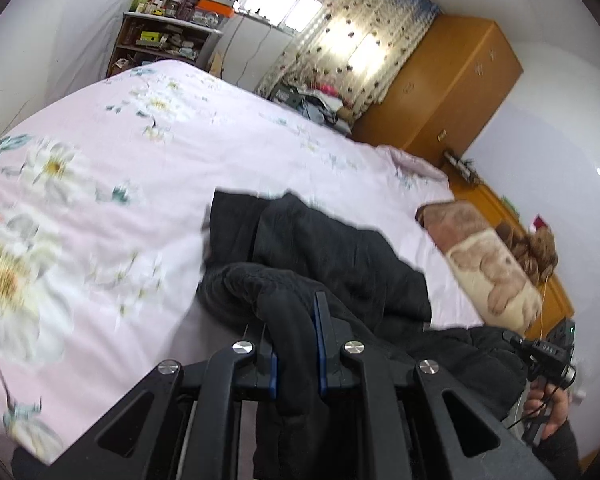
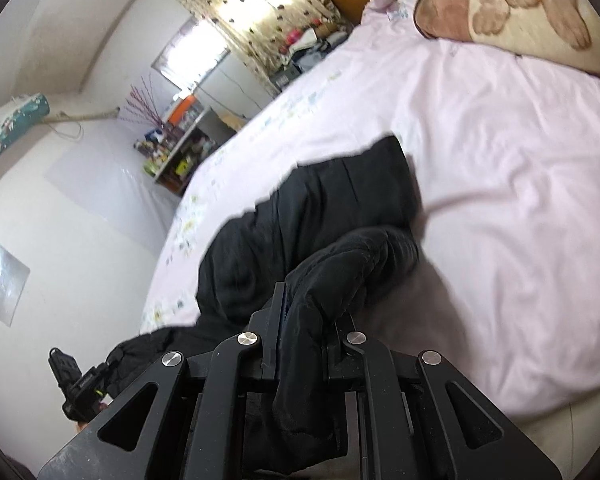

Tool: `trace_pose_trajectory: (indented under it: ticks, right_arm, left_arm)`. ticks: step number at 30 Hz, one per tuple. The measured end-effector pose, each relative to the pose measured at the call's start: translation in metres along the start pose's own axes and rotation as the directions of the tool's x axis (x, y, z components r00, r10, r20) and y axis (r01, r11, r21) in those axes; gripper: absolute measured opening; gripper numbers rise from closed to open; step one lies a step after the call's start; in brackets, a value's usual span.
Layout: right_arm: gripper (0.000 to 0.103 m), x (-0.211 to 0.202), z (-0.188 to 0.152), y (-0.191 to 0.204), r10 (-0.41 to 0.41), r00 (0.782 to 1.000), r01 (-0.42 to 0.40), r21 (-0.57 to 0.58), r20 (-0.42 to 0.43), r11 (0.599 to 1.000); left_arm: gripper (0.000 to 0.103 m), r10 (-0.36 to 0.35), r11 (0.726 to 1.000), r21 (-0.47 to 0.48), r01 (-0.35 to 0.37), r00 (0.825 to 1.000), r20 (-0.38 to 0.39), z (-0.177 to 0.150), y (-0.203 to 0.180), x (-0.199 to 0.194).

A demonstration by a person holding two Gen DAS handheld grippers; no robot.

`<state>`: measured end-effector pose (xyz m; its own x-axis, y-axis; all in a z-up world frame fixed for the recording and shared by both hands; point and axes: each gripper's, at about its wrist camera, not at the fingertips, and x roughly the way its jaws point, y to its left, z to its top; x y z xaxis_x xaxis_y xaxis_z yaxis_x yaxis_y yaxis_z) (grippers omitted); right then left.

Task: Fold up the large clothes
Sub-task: 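Lift the hem with both tools and fold it over toward the hood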

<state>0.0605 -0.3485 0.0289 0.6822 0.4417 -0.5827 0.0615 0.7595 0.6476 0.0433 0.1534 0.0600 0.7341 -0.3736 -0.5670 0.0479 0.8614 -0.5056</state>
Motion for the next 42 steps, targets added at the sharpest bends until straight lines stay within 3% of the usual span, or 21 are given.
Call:
trace_pose_trajectory:
  ticks: [6,12,16,21,25,28,30,32,35,39,42]
  right_arm:
    - [0.012,0.036,0.06,0.015,-0.012,0.999,0.012,-0.009,0.036,1.0]
    - [0.013,0.106,0.117,0.007,-0.07,0.997,0.071,0.023,-0.015,0.997]
    - [0.014,0.165,0.14,-0.015,-0.118,0.988,0.127,0.08,-0.101,0.989]
    - [0.021,0.219,0.145,-0.042,-0.165,0.972,0.19,0.143,-0.169,0.971]
    - [0.024,0.226,0.146,-0.045,-0.167,0.969,0.192,0.126,-0.181,0.973]
    - [0.039,0.214,0.157,-0.043,-0.113,0.979,0.137,0.134,-0.171,0.982]
    - [0.061,0.192,0.166,-0.038,-0.029,0.993,0.048,0.158,-0.116,0.986]
    - [0.065,0.174,0.173,-0.033,0.036,0.998,-0.025,0.183,-0.059,0.983]
    - [0.067,0.153,0.177,-0.021,-0.002,1.0,-0.002,0.124,0.031,0.992]
    - [0.067,0.14,0.175,-0.003,-0.029,0.995,0.028,0.014,0.092,1.0]
    - [0.067,0.154,0.163,0.004,-0.099,0.994,0.103,-0.096,0.052,0.99]
  left_arm:
    - [0.014,0.0,0.999,-0.052,0.001,1.0,0.028,0.062,0.007,0.049]
    - [0.014,0.063,0.995,-0.075,-0.066,0.997,-0.035,0.113,0.023,0.136]
    - [0.015,0.118,0.988,-0.086,-0.129,0.986,-0.116,0.124,0.04,0.198]
    - [0.02,0.167,0.98,-0.079,-0.185,0.966,-0.197,0.115,0.058,0.255]
    - [0.02,0.151,0.985,-0.059,-0.165,0.969,-0.195,0.115,0.057,0.262]
    - [0.026,0.105,0.989,-0.083,-0.125,0.97,-0.218,0.122,0.058,0.255]
    - [0.042,0.032,0.99,-0.13,-0.059,0.978,-0.206,0.131,0.059,0.244]
    - [0.055,-0.039,0.986,-0.165,0.01,0.985,-0.17,0.142,0.057,0.229]
    - [0.065,-0.089,0.984,-0.166,0.07,0.989,-0.115,0.155,0.048,0.209]
    - [0.078,-0.002,0.998,-0.066,0.001,1.0,-0.009,0.16,0.035,0.187]
    - [0.081,0.065,0.998,-0.023,-0.066,0.997,-0.044,0.154,0.035,0.196]
